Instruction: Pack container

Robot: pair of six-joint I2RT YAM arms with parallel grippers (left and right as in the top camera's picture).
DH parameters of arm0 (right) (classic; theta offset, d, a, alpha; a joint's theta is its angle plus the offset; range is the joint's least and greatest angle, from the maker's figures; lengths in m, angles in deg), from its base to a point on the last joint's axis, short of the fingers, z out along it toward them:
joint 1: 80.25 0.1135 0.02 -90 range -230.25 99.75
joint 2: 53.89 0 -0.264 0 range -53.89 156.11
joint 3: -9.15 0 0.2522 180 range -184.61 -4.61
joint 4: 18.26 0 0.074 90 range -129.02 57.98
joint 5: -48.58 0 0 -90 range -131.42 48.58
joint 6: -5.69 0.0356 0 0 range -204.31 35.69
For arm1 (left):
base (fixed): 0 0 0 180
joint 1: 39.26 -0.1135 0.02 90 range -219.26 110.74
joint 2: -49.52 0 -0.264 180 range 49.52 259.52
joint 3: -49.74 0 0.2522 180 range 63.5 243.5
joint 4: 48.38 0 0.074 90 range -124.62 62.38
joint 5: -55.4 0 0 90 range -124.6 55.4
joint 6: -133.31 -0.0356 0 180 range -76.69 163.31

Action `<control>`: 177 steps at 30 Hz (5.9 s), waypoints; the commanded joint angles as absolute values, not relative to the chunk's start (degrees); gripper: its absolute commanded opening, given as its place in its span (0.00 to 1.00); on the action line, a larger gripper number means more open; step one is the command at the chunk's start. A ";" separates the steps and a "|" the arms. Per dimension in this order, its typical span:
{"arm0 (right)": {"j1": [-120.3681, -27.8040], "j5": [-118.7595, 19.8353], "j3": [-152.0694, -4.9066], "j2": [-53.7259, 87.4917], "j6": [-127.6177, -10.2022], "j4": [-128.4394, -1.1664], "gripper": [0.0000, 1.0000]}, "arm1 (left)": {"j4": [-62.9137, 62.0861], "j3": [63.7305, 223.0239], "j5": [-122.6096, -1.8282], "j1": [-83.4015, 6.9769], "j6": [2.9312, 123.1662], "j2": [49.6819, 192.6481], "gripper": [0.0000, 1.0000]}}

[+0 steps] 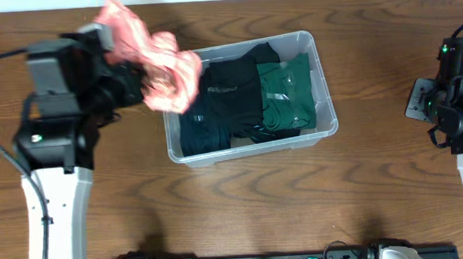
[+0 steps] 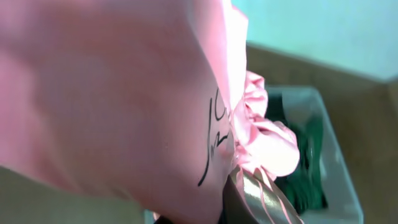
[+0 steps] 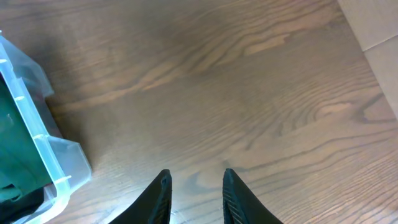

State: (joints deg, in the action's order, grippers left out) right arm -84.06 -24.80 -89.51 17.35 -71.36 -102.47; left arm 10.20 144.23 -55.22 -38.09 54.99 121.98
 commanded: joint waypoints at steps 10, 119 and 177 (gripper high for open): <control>-84.57 -24.95 -89.56 17.37 -71.71 -102.39 0.27 | 13.15 144.82 -44.95 -29.37 51.61 135.49 0.06; -84.57 -25.23 -88.16 17.40 -71.75 -101.66 0.31 | 13.17 151.77 -37.70 -22.57 39.93 151.84 0.98; -63.71 -32.84 -41.56 -37.77 -77.08 -95.00 0.99 | 15.79 102.05 -37.13 -42.81 57.38 67.80 0.98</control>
